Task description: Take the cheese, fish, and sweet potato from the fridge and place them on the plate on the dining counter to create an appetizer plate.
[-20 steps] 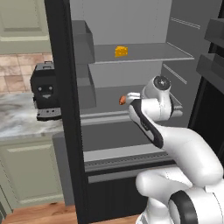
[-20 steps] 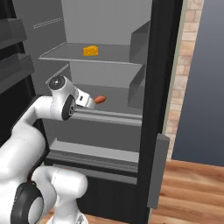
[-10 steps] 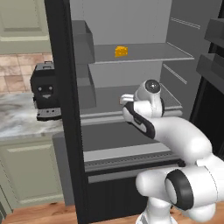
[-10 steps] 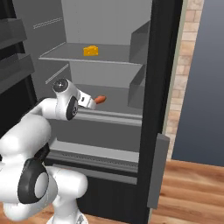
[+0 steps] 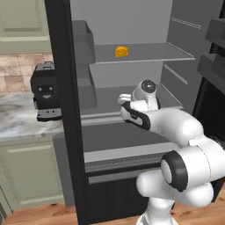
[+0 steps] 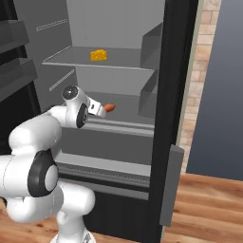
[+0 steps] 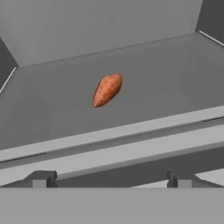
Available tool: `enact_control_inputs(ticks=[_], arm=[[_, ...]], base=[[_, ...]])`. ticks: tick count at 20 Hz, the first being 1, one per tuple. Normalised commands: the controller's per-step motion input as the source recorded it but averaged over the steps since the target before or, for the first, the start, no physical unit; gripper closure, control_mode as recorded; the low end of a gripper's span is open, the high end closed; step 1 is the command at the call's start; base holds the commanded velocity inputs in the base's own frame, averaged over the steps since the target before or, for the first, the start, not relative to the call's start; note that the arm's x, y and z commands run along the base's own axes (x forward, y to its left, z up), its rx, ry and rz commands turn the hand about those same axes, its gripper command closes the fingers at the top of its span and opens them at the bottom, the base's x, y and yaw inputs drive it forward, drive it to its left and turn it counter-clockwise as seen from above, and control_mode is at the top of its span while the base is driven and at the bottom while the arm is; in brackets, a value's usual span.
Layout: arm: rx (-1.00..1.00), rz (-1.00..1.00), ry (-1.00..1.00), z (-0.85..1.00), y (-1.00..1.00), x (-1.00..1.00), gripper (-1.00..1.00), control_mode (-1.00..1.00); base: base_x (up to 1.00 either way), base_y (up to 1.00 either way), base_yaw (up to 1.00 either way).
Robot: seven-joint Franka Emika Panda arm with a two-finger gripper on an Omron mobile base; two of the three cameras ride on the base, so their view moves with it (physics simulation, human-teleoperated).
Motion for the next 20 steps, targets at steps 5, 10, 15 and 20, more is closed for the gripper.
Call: enact_control_inputs(ticks=[5, 10, 15, 20], arm=[[0.00, -0.08, 0.04, -0.24, 0.00, 0.35, -1.00, -1.00], [0.00, -0.10, 0.00, -0.22, 0.00, 0.37, -1.00, -1.00], [0.00, -0.08, 0.01, -0.14, 0.00, 0.42, -1.00, -1.00], [0.00, -0.06, 0.04, -0.14, 0.00, 0.43, -1.00, -1.00]], base=[[0.00, 0.00, 0.00], [0.00, 0.00, 0.00], [0.00, 0.00, 0.00], [0.00, 0.00, 0.00]])
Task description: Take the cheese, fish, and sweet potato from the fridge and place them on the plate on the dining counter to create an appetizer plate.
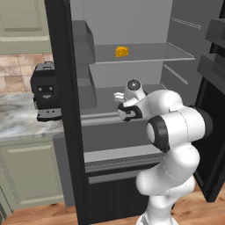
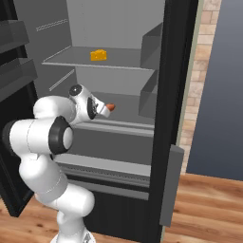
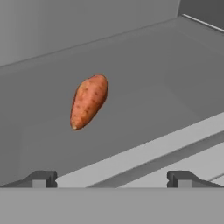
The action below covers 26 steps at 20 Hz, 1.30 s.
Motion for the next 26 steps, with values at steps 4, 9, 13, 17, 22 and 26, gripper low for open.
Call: enact_control_inputs(ticks=[4, 9, 13, 17, 22, 26], arm=[[0.00, -0.05, 0.06, -0.15, 0.00, 0.43, -1.00, -1.00], [0.00, -0.04, 0.06, -0.17, 0.00, 0.45, -1.00, -1.00], [0.00, -0.04, 0.07, -0.16, 0.00, 0.43, -1.00, -1.00], [0.00, -0.03, 0.06, -0.18, 0.00, 0.39, -1.00, -1.00], [0.00, -0.04, 0.04, -0.24, -0.05, 0.30, -1.00, -1.00], [0.00, -0.05, 0.00, -0.33, -0.28, 0.27, -1.00, -1.00]], base=[[0.00, 0.00, 0.00], [0.00, 0.00, 0.00], [0.00, 0.00, 0.00], [0.00, 0.00, 0.00], [0.00, 0.00, 0.00], [0.00, 0.00, 0.00]])
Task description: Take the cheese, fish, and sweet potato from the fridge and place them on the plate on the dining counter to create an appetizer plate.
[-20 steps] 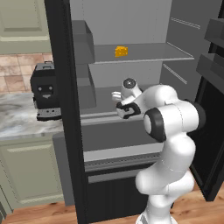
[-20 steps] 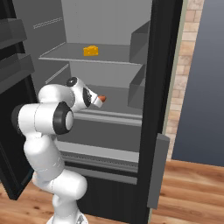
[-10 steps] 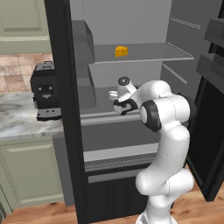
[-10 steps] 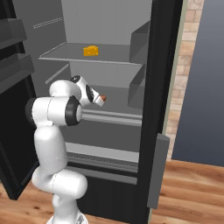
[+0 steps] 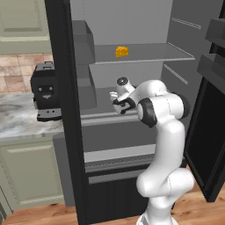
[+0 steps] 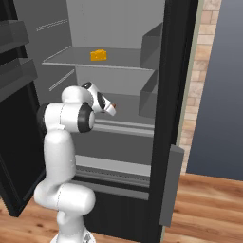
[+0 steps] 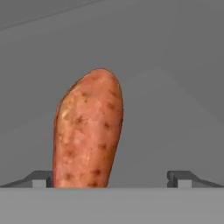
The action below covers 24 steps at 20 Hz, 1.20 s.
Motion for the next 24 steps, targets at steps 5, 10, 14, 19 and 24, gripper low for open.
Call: enact_control_inputs(ticks=[5, 10, 14, 19, 24], arm=[[0.00, -0.04, 0.00, -0.41, -0.25, 0.38, -1.00, -1.00], [0.00, -0.04, -0.01, -0.20, 0.00, 0.38, -1.00, -1.00], [0.00, -0.03, -0.04, -0.45, -0.10, 0.19, 1.00, -1.00], [0.00, -0.04, -0.03, -0.61, -0.33, 0.01, 1.00, -1.00], [0.00, -0.07, 0.00, -0.78, -0.54, 0.00, 1.00, -1.00]], base=[[0.00, 0.00, 0.00], [0.00, 0.00, 0.00], [0.00, 0.00, 0.00], [0.00, 0.00, 0.00], [0.00, 0.00, 0.00]])
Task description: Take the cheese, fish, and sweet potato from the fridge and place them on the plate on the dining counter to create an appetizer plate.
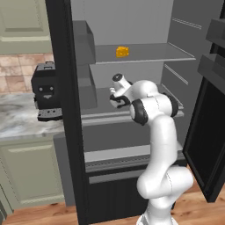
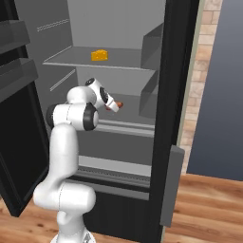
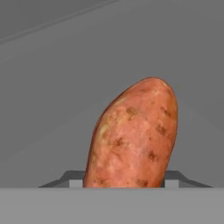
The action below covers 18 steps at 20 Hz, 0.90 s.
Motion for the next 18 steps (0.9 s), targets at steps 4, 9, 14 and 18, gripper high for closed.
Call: enact_control_inputs(ticks=[4, 9, 14, 18], arm=[[0.00, -0.08, 0.00, -0.76, -0.48, 0.00, 1.00, -1.00], [0.01, -0.05, 0.00, -0.38, -0.15, -0.23, 1.00, -1.00], [0.01, 0.00, 0.00, -0.06, -0.12, -0.94, 1.00, -1.00], [0.00, 0.03, -0.04, 0.00, -0.06, -1.00, 1.00, -1.00]], base=[[0.00, 0.00, 0.00], [0.00, 0.00, 0.00], [0.00, 0.00, 0.00], [0.00, 0.00, 0.00]])
